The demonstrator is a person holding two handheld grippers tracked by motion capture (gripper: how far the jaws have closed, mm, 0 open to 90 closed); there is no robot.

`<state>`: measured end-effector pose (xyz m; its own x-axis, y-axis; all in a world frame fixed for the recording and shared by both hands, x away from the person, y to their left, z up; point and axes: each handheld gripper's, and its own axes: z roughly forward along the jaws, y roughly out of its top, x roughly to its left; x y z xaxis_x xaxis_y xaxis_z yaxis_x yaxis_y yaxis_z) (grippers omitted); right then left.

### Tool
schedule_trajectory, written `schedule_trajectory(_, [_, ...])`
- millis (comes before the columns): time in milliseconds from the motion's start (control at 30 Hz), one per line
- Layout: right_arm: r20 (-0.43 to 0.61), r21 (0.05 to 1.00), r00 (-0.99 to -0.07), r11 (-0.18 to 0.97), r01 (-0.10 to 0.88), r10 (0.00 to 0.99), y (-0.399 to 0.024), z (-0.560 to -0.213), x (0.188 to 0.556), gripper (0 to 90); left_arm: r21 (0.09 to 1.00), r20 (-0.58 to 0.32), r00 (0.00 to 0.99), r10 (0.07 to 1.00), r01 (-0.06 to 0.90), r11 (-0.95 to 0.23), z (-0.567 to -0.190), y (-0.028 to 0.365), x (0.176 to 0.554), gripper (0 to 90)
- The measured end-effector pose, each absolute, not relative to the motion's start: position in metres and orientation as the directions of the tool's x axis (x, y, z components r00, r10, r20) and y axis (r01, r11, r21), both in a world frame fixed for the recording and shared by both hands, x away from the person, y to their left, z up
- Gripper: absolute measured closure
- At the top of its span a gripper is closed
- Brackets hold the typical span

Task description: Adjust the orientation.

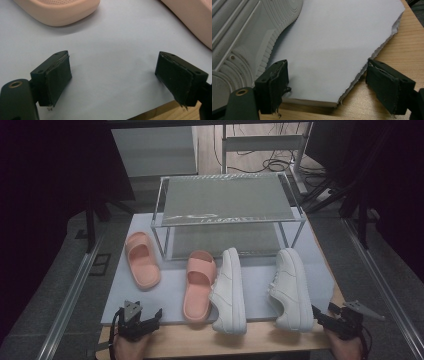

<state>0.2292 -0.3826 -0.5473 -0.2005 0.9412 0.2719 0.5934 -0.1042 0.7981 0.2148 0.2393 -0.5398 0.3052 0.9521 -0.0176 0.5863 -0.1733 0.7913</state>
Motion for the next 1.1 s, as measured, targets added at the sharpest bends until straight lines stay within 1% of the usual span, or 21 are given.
schedule_trajectory(633, [0.264,0.803,-0.197,-0.102,0.587,0.944,-0.382,-0.548,0.228,18.8,0.792,-0.026,0.295,0.955,0.589,-0.160,-0.539,0.239,0.217,13.6])
schedule_trajectory(667, [0.264,0.806,-0.199,-0.102,0.583,0.944,-0.382,-0.548,0.228,18.8,0.795,-0.041,0.301,0.953,0.587,-0.151,-0.538,0.239,0.218,14.4])
schedule_trajectory(800, [0.269,0.806,-0.199,-0.107,0.582,0.942,-0.382,-0.549,0.228,18.9,0.797,-0.055,0.314,0.948,0.585,-0.148,-0.535,0.238,0.220,14.3])
schedule_trajectory(900, [0.271,0.805,-0.198,-0.109,0.583,0.942,-0.382,-0.549,0.228,19.0,0.788,-0.084,0.325,0.942,0.601,-0.137,-0.534,0.238,0.225,13.6])
schedule_trajectory(1000, [0.273,0.805,-0.197,-0.111,0.582,0.942,-0.382,-0.549,0.228,19.0,0.790,-0.072,0.335,0.939,0.594,-0.151,-0.528,0.237,0.228,13.6])
schedule_trajectory(1100, [0.273,0.805,-0.197,-0.112,0.582,0.942,-0.382,-0.549,0.228,19.0,0.793,-0.081,0.341,0.937,0.591,-0.147,-0.523,0.238,0.230,13.9])
